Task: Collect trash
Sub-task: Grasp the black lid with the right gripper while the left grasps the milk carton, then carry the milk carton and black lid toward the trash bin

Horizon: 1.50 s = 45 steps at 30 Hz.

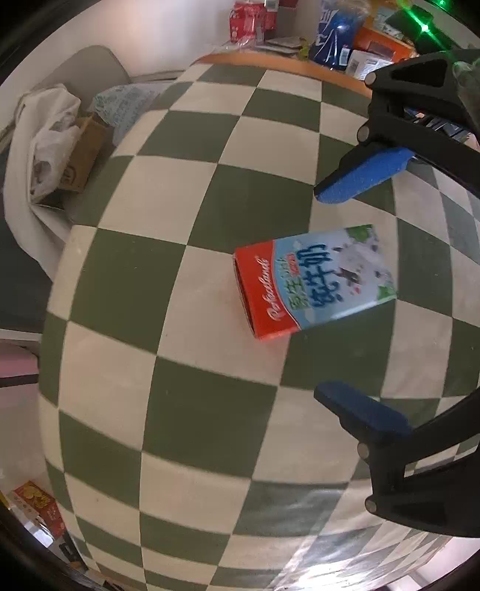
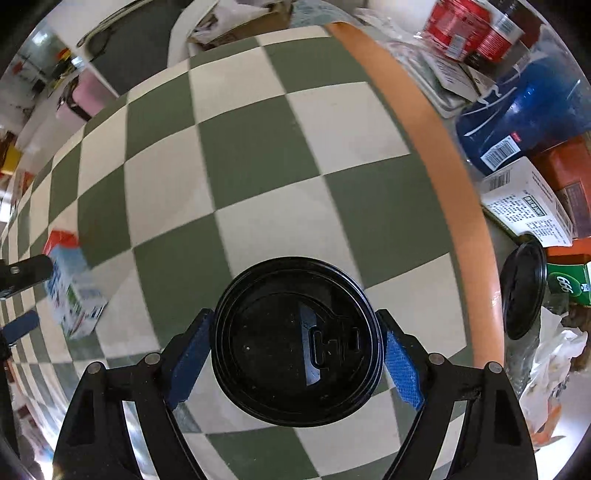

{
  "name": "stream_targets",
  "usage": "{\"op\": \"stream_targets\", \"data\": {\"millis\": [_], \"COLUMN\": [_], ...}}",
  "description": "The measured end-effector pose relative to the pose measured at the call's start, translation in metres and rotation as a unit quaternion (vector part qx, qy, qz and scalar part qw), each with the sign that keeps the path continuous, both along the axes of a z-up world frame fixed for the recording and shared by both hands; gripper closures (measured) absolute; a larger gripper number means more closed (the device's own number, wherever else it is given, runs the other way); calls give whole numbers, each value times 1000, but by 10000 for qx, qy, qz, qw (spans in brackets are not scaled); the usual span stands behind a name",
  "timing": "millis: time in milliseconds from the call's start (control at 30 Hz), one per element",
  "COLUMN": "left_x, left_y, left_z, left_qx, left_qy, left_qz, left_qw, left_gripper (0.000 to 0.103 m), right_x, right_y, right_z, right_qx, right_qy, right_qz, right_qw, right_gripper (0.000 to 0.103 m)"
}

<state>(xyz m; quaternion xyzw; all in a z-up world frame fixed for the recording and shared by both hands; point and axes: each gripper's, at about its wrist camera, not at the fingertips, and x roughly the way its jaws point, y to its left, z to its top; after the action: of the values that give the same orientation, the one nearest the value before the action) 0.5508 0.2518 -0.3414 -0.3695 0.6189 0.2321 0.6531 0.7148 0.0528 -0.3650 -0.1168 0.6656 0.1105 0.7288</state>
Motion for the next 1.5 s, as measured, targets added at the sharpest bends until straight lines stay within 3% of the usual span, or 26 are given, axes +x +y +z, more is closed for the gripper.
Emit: {"op": "stream_targets", "data": {"millis": [67, 200, 267, 367, 767, 933, 1167, 1500], "left_x": [3, 7, 7, 7, -43, -88, -162, -368], "left_y": [-1, -5, -7, -11, -36, -41, -62, -106], "left_z": [-4, -9, -8, -6, 42, 71, 107, 137], "left_qx": [-55, -54, 43, 148, 1322, 1556, 1889, 1933], "left_qy": [13, 50, 43, 18, -213, -462, -808, -1274], "left_qz": [14, -44, -116, -303, -952, -884, -802, -822], "left_qw": [10000, 10000, 9999, 9994, 9864, 9828, 9754, 9694], "left_gripper": [8, 33, 50, 51, 52, 52, 52, 52], "right_x": [6, 13, 18, 19, -18, -39, -109, -282], "right_y": [1, 4, 0, 3, -25, -34, -46, -75], "right_z": [-1, -1, -5, -6, 22, 40, 81, 133], "right_qx": [28, 55, 67, 82, 278, 418, 686, 1100], "right_qy": [23, 52, 69, 67, -93, -183, -365, -690], "right_qz": [-34, -15, 17, 56, 137, 203, 450, 775], "right_qw": [10000, 10000, 10000, 9999, 9995, 9988, 9960, 9885], "right_gripper": [16, 16, 16, 16, 16, 16, 16, 16]}}
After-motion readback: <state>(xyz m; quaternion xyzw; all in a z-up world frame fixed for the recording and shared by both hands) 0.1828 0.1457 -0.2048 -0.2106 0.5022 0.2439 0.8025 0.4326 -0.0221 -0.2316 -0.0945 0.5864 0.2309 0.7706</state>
